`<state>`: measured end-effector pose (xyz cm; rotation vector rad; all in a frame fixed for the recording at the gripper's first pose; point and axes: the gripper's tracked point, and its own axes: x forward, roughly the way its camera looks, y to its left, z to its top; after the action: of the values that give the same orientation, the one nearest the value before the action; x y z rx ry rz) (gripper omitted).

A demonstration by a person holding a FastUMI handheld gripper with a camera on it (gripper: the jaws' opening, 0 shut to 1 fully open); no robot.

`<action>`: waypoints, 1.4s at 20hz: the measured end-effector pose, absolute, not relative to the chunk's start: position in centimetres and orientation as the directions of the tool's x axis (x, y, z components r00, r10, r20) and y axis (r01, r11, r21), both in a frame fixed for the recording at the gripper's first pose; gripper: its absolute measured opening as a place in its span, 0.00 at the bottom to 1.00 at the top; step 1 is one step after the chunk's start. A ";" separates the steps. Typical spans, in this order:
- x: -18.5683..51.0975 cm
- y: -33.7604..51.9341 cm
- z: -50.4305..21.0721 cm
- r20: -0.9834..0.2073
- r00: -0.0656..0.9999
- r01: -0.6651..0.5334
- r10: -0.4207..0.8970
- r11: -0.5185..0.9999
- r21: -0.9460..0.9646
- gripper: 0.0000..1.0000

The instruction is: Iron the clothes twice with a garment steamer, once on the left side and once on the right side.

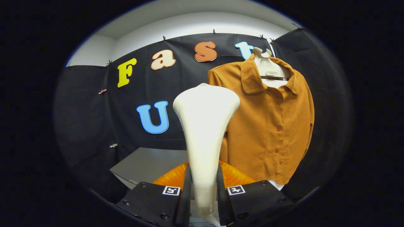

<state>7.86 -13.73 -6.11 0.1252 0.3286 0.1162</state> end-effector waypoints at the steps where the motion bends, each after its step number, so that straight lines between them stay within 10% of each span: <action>1: 7.8 -12.5 -5.7 -0.306 0.942 -0.100 0.139 0.985 0.142 0.39; 28: 5.7 -3.9 -1.3 -0.162 0.972 -0.150 0.169 0.981 0.120 0.39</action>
<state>5.70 -3.89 -1.29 0.1069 0.1725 0.1615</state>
